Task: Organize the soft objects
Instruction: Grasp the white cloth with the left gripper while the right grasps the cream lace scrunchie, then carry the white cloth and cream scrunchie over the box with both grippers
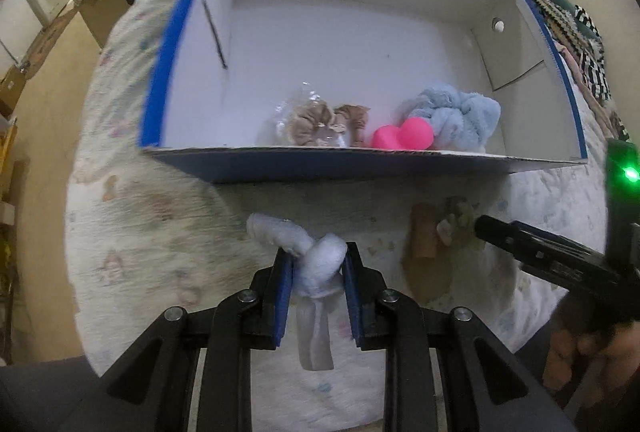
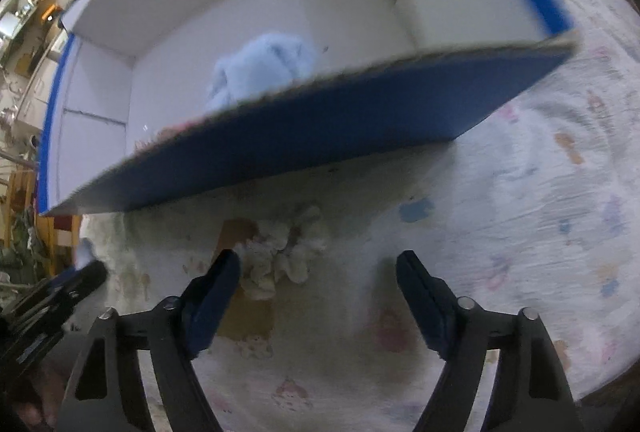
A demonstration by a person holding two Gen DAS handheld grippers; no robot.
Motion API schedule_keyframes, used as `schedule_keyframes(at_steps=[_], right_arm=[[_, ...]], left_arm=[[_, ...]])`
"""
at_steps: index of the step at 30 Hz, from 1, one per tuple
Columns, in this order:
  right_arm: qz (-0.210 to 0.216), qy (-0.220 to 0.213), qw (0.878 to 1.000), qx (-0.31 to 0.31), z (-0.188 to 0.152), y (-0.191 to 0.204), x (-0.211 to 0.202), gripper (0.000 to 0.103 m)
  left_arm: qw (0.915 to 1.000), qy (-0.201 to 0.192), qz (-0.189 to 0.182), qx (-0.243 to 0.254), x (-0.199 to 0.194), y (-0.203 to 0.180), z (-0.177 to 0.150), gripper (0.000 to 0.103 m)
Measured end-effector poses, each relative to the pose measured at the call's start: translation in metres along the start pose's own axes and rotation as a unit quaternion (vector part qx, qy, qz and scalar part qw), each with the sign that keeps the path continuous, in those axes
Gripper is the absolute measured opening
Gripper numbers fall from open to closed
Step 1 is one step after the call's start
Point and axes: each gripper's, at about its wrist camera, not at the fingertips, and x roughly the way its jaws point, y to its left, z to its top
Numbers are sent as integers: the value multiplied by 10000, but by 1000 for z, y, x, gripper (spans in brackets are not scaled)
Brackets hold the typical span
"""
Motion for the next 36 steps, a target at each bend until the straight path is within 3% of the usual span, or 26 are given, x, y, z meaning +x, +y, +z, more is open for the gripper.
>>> schedule_keyframes(at_steps=[2, 7, 9, 12, 30, 36], right_arm=[[-55, 30, 10000, -39, 1, 5, 5, 86], [-68, 100, 9997, -211, 4, 17, 14, 66], [-51, 179, 9993, -333, 4, 22, 18, 39], [-109, 90, 9986, -517, 4, 28, 14, 19], [26, -311, 9973, -663, -19, 11, -30, 17], [339, -705, 9942, -743, -36, 6, -73, 17]], left_arm=[[10000, -46, 32, -3, -3, 6, -2, 22], [9999, -133, 79, -3, -7, 1, 0, 22], [9998, -155, 106, -5, -8, 0, 0, 22], [9998, -170, 92, -29, -6, -2, 2, 22], [9991, -224, 346, -25, -3, -1, 1, 22], [9959, -825, 373, 78, -43, -6, 0, 22]])
